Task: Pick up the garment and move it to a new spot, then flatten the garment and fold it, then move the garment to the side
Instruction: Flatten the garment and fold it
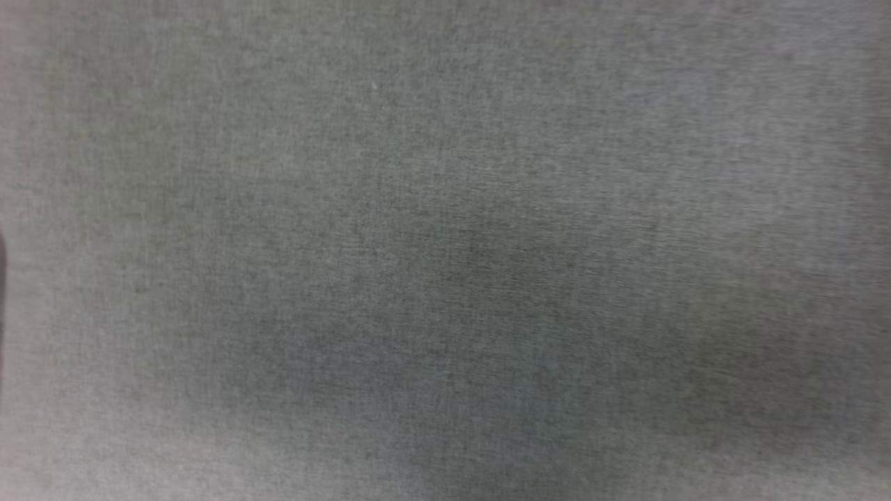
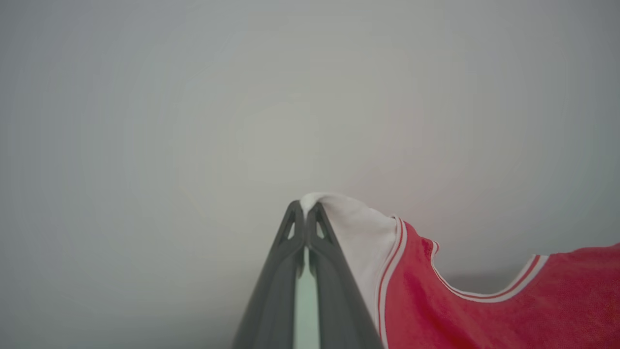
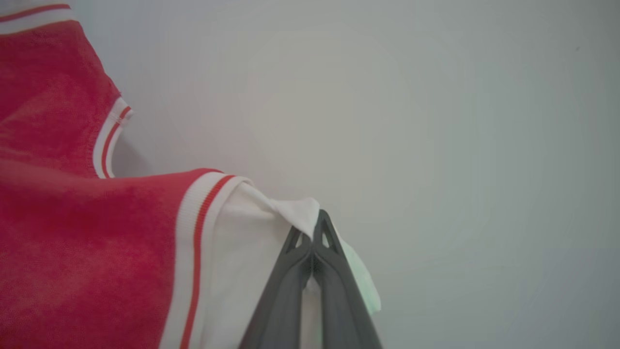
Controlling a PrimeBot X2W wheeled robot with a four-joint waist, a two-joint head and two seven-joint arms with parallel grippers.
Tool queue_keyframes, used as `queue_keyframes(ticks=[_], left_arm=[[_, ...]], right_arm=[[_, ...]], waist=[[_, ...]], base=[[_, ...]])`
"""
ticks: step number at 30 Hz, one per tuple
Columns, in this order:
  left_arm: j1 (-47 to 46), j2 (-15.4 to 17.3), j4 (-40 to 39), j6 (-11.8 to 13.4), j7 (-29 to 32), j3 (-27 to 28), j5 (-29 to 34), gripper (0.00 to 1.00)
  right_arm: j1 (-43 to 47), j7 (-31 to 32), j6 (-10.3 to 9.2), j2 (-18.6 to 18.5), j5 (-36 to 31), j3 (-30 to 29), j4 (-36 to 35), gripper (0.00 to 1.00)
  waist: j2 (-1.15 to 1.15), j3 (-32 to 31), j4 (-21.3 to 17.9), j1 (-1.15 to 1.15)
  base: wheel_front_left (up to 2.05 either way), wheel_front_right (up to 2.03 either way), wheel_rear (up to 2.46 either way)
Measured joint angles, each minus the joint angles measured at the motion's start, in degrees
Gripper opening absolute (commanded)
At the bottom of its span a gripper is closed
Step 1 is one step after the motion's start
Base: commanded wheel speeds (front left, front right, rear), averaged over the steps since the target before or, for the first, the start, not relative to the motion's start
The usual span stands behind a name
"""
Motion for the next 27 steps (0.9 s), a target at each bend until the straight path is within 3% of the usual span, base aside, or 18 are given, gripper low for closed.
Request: queue_keyframes(ticks=[7, 14, 20, 22, 27], left_arm=[[5.53, -1.62, 0.24, -0.04, -0.35, -2.19, -3.22, 0.0], [15.8, -0.83, -9.59, -0.05, 2.71, -8.2, -10.34, 0.0], [29.06, 5.37, -20.73, -0.05, 4.54, -15.81, -16.4, 0.0], [31.23, 6.35, -21.89, -0.05, 4.63, -16.49, -17.45, 0.0], [45.96, 13.44, -28.56, -0.05, 4.28, -21.5, -19.91, 0.0]], right_arm=[[4.63, 0.01, 0.0, 0.27, 1.96, -0.03, 0.55, 0.0], [13.06, 0.0, 0.0, -5.45, 10.96, 7.06, -6.44, 0.0], [28.3, 0.0, 0.0, -12.9, 21.6, 9.57, -14.85, 0.0], [30.91, 0.0, 0.0, -13.49, 22.65, 9.39, -16.06, 0.0], [48.66, 0.0, 0.0, -15.4, 28.48, 8.46, -22.81, 0.0]], waist=[[0.0, 1.94, 2.1, 0.0], [0.0, -1.94, 3.13, 0.0], [0.0, -8.18, 3.84, 0.0], [0.0, -9.15, 3.91, 0.0], [0.0, -15.83, 3.83, 0.0]], base=[[0.0, 0.0, 0.0], [0.0, 0.0, 0.0], [0.0, 0.0, 0.0], [0.0, 0.0, 0.0], [0.0, 0.0, 0.0]])
